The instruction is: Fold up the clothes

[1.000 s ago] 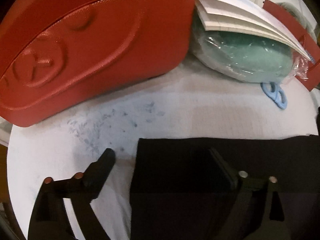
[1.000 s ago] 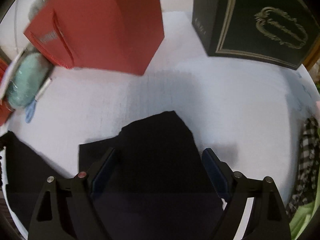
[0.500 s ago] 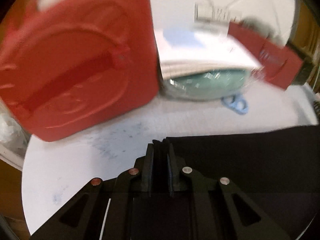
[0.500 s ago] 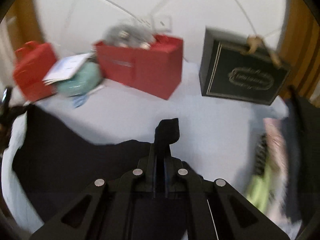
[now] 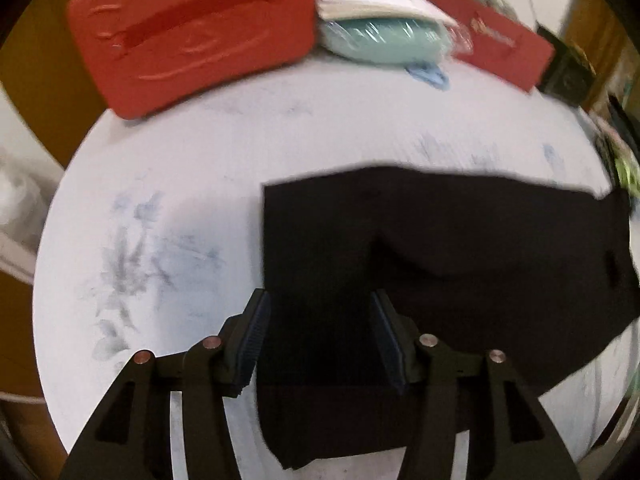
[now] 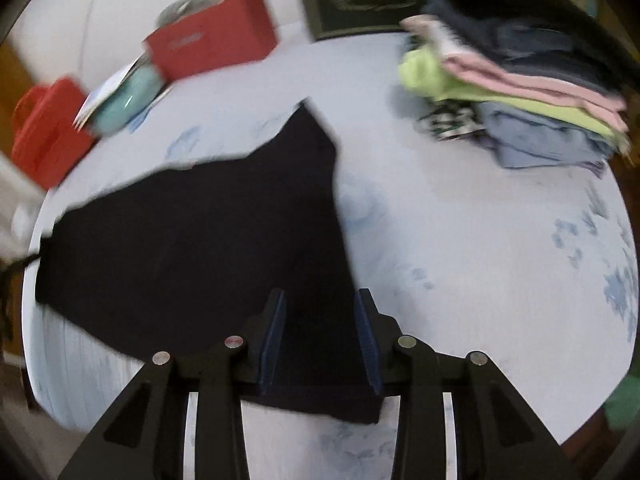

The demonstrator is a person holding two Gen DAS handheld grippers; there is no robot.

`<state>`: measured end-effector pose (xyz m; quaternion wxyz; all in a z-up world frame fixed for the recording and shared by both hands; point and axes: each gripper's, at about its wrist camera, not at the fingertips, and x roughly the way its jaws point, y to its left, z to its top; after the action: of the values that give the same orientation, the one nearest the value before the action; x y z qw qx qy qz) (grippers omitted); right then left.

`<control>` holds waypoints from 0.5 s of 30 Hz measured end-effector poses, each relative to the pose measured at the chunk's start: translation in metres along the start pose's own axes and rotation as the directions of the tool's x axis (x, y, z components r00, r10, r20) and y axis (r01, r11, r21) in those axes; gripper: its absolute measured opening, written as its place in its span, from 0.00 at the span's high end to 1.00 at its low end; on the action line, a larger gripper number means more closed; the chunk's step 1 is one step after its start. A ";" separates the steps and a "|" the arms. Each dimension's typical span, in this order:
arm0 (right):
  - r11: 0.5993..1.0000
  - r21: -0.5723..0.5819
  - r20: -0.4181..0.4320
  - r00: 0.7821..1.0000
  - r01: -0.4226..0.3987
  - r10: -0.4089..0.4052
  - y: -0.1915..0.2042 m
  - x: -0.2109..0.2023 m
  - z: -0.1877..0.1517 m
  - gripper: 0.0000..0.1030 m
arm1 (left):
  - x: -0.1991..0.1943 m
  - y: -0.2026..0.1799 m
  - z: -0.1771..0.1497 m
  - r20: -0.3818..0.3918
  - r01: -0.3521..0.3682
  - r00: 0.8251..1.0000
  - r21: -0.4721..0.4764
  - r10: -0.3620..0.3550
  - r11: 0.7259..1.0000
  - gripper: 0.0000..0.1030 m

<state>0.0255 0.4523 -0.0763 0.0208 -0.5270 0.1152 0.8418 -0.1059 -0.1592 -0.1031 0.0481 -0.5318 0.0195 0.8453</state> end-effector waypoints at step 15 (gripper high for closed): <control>0.989 0.148 0.024 1.000 -0.017 0.014 -0.007 0.056 0.078 0.41 | 0.074 0.001 0.048 -0.067 -0.039 0.997 -0.151 0.029 0.988 0.40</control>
<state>-0.0668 0.4715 -0.0948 0.0546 -0.5132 0.1812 0.8372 -0.1812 -0.1518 -0.1487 -0.0079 -0.5607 -0.0343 0.8273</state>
